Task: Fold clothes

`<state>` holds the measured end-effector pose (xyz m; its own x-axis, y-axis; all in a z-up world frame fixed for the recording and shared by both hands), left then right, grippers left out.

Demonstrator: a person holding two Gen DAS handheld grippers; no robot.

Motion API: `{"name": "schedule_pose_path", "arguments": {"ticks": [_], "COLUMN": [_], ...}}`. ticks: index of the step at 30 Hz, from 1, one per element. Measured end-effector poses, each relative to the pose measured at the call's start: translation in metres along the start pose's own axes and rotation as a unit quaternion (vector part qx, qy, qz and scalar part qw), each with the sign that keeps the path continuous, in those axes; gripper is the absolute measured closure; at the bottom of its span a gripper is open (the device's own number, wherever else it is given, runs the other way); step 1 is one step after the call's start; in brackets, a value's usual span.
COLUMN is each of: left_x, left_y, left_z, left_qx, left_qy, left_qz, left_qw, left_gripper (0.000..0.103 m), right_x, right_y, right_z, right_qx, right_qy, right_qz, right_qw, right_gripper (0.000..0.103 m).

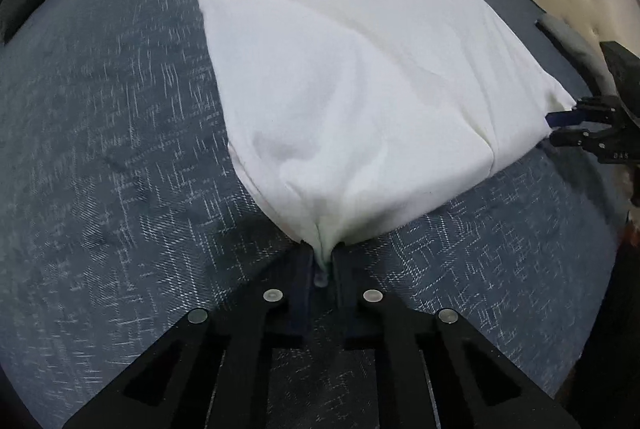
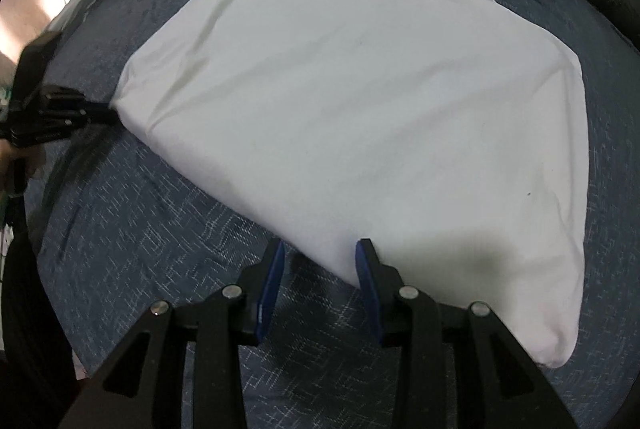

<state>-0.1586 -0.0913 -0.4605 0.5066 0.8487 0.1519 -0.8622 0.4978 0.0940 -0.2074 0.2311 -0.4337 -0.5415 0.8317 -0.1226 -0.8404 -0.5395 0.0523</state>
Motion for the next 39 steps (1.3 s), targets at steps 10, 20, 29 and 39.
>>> {"name": "schedule_pose_path", "arguments": {"ticks": [10,20,29,39], "left_x": [-0.025,-0.017,-0.048,-0.007], "left_y": [-0.012,-0.015,-0.004,-0.015], "left_z": [0.014,0.033,0.033,0.025], "left_qx": [0.01,0.026,0.041,0.059], "left_qy": [-0.01,-0.033,-0.107,-0.171], "left_qz": [0.021,-0.002,0.082,0.118], "left_qw": [0.9997,0.9991,0.9899,0.9763], "left_gripper": [0.097,0.095,0.064,0.067], "right_x": [0.003,0.002,-0.009,-0.016], "right_y": [0.0,-0.006,-0.011,-0.013], "right_z": [-0.012,-0.01,-0.009,-0.01], "right_qx": [-0.001,0.005,0.008,0.008], "right_qy": [-0.018,0.012,0.017,0.021], "right_qz": [-0.002,-0.025,-0.026,-0.026], "right_qw": [1.0,1.0,0.999,0.999], "right_gripper": [0.075,0.072,0.072,0.072]}}
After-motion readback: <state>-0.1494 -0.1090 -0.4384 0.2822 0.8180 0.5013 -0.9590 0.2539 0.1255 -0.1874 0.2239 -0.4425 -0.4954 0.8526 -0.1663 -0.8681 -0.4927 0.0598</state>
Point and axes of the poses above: each gripper's, at about its wrist camera, not at the fingertips, and z roughly against the way its jaws point, x to its right, y to its top, the point moved 9 cm from there along -z, roughly the way its jaws point, and after that the axes turned 15 degrees about -x, right-handed, at the moved point
